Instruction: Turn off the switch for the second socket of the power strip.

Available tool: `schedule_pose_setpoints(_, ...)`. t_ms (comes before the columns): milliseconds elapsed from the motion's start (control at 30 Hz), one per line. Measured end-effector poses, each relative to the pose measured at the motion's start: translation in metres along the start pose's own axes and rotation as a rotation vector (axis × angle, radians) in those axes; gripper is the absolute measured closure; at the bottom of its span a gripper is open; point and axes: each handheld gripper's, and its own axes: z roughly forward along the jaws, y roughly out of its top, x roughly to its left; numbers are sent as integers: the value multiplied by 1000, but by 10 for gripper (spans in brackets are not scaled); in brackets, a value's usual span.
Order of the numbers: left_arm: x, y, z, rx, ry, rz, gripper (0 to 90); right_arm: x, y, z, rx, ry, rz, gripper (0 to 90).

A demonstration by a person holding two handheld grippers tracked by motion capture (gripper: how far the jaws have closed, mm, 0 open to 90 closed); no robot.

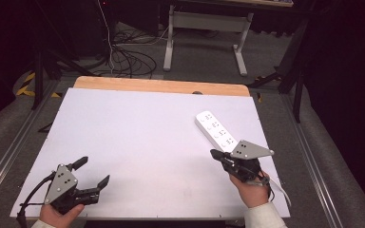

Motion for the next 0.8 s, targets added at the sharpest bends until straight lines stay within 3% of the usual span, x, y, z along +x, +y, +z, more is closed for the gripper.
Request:
schedule_pose_setpoints(200, 0, 0, 0, 4, 0, -1, 127, -14, 5, 6, 32, -24, 44, 900)
schedule_pose_setpoints(800, 0, -1, 1, 4, 1, -13, 127, -44, 20, 30, 115, -70, 73, 900)
